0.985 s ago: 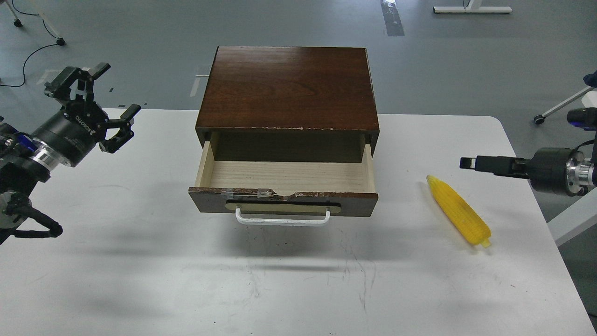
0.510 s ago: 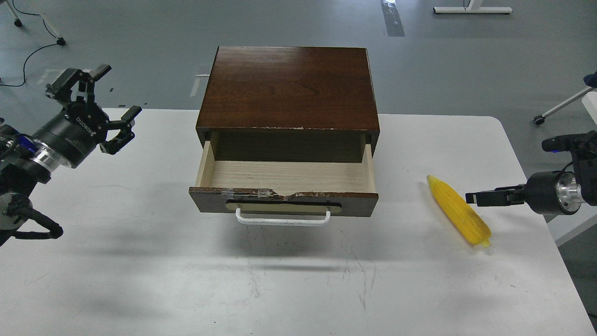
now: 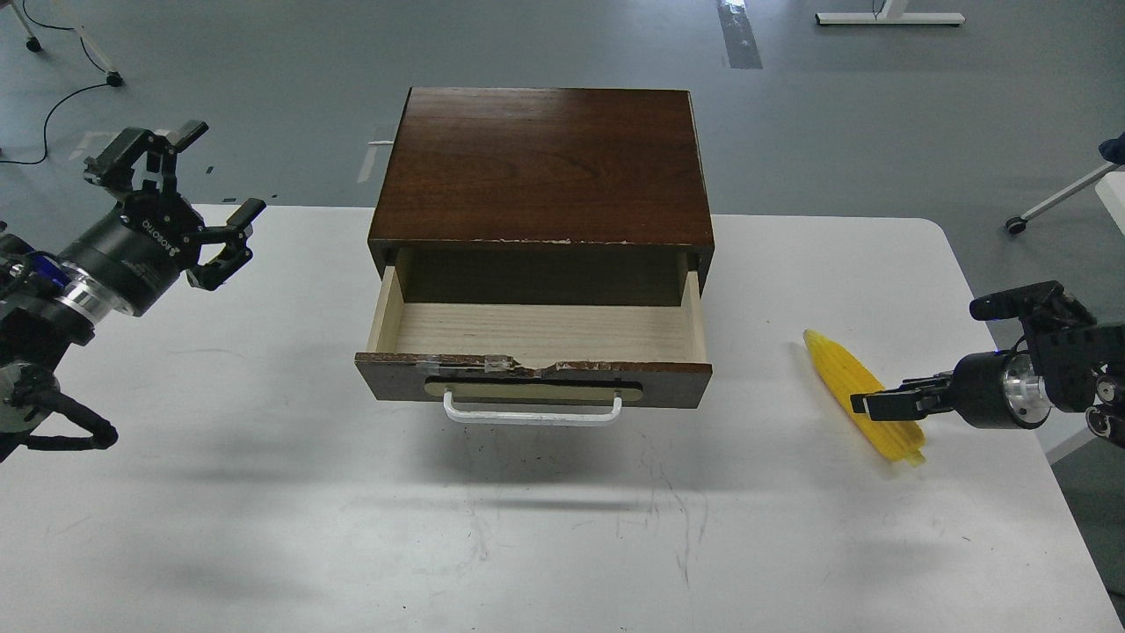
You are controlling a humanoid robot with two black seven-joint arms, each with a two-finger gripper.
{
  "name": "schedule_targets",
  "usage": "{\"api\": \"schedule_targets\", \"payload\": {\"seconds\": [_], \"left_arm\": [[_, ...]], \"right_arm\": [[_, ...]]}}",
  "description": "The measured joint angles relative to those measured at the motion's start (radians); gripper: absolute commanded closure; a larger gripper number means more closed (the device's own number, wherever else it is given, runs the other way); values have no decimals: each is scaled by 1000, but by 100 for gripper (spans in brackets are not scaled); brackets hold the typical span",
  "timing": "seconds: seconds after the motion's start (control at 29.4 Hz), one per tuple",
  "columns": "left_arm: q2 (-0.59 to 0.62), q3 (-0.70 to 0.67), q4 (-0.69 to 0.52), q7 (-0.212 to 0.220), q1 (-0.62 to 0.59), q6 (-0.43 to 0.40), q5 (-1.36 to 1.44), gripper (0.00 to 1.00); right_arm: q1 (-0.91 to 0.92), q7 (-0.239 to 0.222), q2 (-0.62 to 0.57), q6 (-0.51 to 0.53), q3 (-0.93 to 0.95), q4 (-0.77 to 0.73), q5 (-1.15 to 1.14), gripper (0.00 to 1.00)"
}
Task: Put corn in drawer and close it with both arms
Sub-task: 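Lower the right gripper onto the corn cob and close it, then lift the corn cob with the right gripper over the chest, then lower the corn into the open drawer and open the right gripper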
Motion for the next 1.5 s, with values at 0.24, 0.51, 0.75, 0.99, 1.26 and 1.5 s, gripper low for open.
{"api": "schedule_targets", "payload": {"seconds": [0.24,0.51,0.75,0.99,1.26,1.5], "left_arm": [[9,0,-7,0,0,0,0,0],[15,-3,-9,0,-3,0,0,0],[22,-5,-31,0,-5,0,0,0],[43,-5,-47,0,-5,0,0,0],[54,-5,-46,0,-5,0,0,0],[66,-5,-47,0,-5,0,-1,0]], "right_arm": [[49,0,-26,-27,-3,48,7,89],[354,0,-127,-47,-1,185,46,87],[702,0,-69,-39,-98,298,92,86],[962,0,181,-39,-272,372,91,85],[1005,0,440,-47,-386,372,81,85],[991,0,537,-59,-452,353,74,83]]}}
